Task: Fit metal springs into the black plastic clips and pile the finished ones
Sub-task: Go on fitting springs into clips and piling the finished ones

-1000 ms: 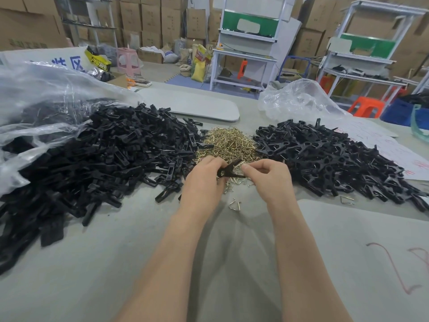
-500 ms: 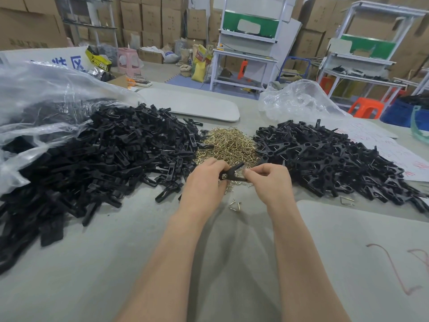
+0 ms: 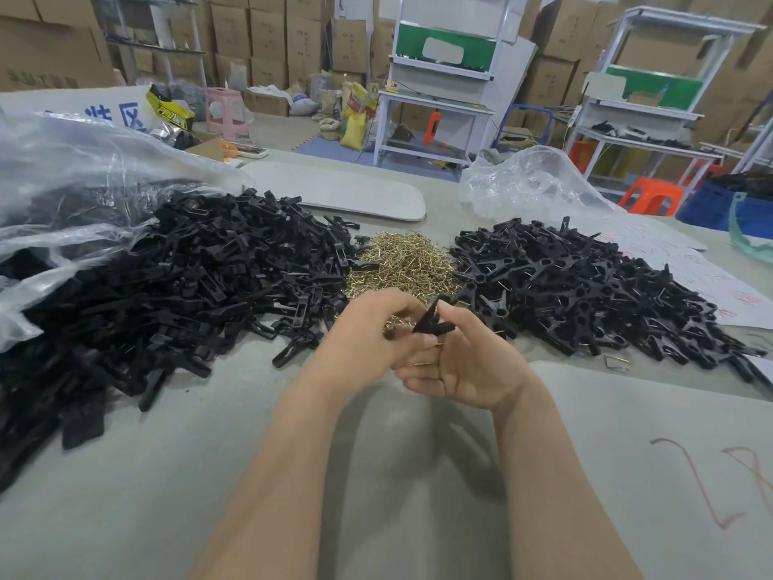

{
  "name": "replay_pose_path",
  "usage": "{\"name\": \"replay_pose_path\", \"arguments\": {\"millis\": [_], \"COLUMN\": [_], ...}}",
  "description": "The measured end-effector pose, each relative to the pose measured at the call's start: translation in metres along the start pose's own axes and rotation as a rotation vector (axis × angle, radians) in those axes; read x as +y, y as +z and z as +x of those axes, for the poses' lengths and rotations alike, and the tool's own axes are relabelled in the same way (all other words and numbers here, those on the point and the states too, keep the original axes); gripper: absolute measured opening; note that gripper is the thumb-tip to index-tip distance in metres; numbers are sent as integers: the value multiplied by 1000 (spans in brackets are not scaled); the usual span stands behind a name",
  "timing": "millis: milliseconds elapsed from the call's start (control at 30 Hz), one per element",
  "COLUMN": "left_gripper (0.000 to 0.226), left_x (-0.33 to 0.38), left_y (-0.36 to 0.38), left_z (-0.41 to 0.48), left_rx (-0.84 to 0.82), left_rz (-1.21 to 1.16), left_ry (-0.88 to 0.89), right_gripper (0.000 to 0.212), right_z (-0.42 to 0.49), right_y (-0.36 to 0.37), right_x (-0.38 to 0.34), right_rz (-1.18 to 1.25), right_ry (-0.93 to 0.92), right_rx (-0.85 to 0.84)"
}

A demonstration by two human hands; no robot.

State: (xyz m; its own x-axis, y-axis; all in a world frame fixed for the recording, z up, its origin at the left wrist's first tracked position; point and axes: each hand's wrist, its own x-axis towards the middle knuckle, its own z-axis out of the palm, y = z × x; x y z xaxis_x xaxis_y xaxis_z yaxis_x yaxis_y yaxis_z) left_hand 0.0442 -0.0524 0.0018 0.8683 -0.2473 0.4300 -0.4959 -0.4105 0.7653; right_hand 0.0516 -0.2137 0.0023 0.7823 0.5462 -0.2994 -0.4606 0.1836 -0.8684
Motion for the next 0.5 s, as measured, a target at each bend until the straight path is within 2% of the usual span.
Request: {"name": "replay_pose_path", "arguments": {"millis": [300, 433, 500], "left_gripper": [19, 12, 15], "left_x": [1, -3, -8], "left_y": [-2, -1, 1], "left_z": [0, 1, 2], "left_rx": [22, 35, 25], "left_rz": [-30, -33, 70], "left_ry": [5, -62, -100], "right_gripper": [42, 56, 61], "right_z": [12, 12, 8], "right_y": [7, 6, 1], "right_x": [7, 5, 0], "right_rz": [-48, -109, -179], "right_ry": [-107, -96, -123], "right_rx": [93, 181, 281]}}
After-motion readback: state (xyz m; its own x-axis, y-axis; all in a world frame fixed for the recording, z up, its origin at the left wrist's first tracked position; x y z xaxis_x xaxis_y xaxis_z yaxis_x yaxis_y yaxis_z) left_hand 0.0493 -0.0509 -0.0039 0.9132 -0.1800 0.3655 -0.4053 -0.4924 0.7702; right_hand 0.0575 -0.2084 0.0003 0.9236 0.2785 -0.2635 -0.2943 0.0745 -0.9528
